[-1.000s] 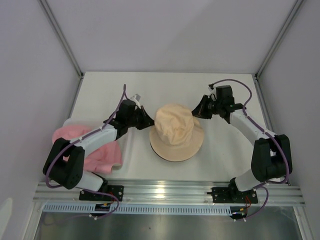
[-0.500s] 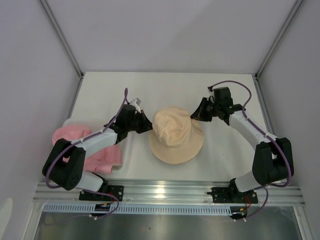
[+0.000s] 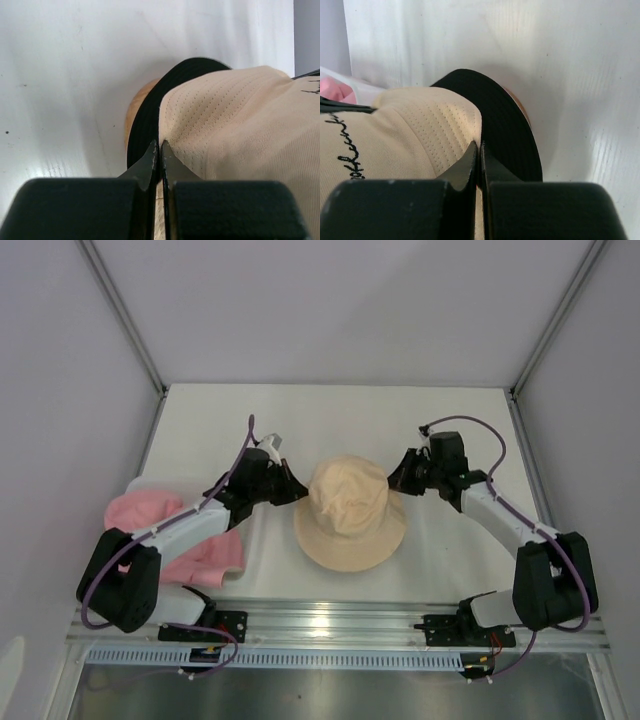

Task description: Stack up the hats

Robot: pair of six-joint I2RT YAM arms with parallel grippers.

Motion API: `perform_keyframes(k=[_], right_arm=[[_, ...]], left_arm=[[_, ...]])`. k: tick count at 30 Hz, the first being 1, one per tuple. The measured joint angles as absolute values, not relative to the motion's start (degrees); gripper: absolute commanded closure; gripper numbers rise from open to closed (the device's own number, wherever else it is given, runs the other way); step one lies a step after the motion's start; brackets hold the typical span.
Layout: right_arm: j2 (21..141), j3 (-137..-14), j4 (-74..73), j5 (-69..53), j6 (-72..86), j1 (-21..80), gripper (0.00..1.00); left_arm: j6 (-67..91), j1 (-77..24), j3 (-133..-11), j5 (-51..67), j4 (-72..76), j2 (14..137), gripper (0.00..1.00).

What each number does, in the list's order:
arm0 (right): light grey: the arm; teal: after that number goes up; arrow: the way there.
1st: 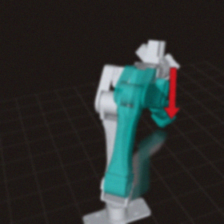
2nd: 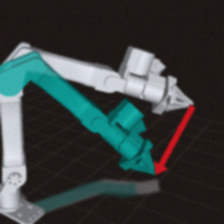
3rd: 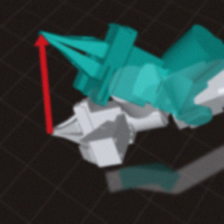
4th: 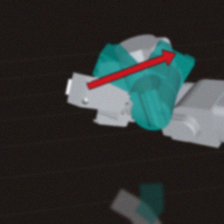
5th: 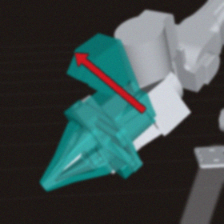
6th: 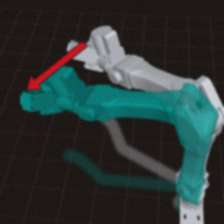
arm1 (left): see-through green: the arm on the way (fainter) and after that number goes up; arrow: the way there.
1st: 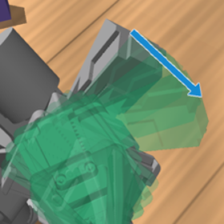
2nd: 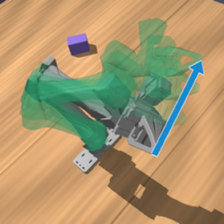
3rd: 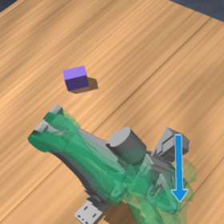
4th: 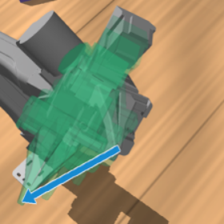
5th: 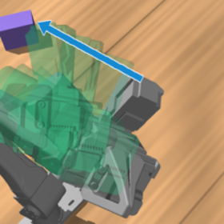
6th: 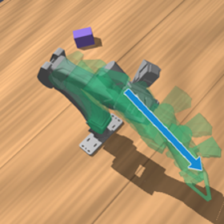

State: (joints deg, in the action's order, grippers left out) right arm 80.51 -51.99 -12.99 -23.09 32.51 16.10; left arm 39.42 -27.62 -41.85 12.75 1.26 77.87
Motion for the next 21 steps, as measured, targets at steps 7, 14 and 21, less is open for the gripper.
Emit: perform_keyframes(k=[7, 14, 21], right_arm=[[71.2, -38.7, -0.2, -20.2, 32.8, 17.2, 0.93], [70.8, -40.9, -0.4, -15.1, 30.2, 16.4, 0.19], [71.3, -55.0, -10.8, -10.8, 25.1, 12.8, 0.08]], left_arm=[[36.3, -29.0, -41.8, 11.1, 0.6, 74.5, 0.94], [32.8, -28.6, -43.8, 6.5, -6.4, 72.3, 0.27], [30.9, -28.0, -67.8, -13.8, -31.4, 68.9, 0.0]])
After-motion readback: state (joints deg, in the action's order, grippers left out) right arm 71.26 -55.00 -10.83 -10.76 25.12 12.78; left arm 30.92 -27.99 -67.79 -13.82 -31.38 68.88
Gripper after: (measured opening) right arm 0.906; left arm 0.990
